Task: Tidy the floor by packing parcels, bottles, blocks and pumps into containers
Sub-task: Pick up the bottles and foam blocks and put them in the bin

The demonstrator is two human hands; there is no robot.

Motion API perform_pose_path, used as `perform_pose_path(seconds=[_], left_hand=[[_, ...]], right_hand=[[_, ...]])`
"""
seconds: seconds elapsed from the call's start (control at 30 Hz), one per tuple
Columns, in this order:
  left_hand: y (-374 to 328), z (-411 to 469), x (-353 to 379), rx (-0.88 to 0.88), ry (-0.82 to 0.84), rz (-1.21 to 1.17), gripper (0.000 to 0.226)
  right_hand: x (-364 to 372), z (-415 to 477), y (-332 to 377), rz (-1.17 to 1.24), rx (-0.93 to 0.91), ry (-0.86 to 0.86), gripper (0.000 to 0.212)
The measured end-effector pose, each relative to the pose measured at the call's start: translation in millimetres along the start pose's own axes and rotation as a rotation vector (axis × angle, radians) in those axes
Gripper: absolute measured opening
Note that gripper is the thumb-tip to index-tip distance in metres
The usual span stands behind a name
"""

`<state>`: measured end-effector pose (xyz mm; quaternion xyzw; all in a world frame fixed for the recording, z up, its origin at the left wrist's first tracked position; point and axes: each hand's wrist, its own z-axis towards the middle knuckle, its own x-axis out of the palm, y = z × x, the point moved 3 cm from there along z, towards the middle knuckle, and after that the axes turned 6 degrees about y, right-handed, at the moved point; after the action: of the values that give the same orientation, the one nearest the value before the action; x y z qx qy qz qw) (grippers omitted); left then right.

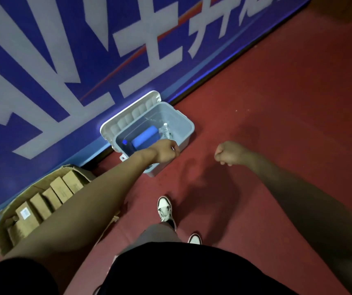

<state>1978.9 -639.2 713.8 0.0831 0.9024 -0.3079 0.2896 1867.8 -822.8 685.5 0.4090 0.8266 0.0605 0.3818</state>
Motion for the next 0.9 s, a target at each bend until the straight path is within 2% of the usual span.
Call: perform_pose_path(seconds=[0.4,0.53,0.7,0.8,0.9], left_hand=[[-48,-65,80,0.204,0.119,0.243,0.022],[-43,-97,113,0.343,0.193,0.335,0.023],[-26,-141,170,0.493,0.312,0.453,0.024],[-15,-168,202,0.544,0.388,0.462,0.022],[-9,-197,236,0.588,0.467,0.507,0.024]], right_hand=[[74,-132,-47,0.095,0.108,-0.108,0.020],[128,-179,-53,0.186,0.244,-0.210,0.024],[216,-247,-56,0.346,0.364,-0.316,0.019],[264,-286,-52,0.446,0.421,-0.300,0.013],[308,-322,-52,0.499,0.482,-0.309,0.018]])
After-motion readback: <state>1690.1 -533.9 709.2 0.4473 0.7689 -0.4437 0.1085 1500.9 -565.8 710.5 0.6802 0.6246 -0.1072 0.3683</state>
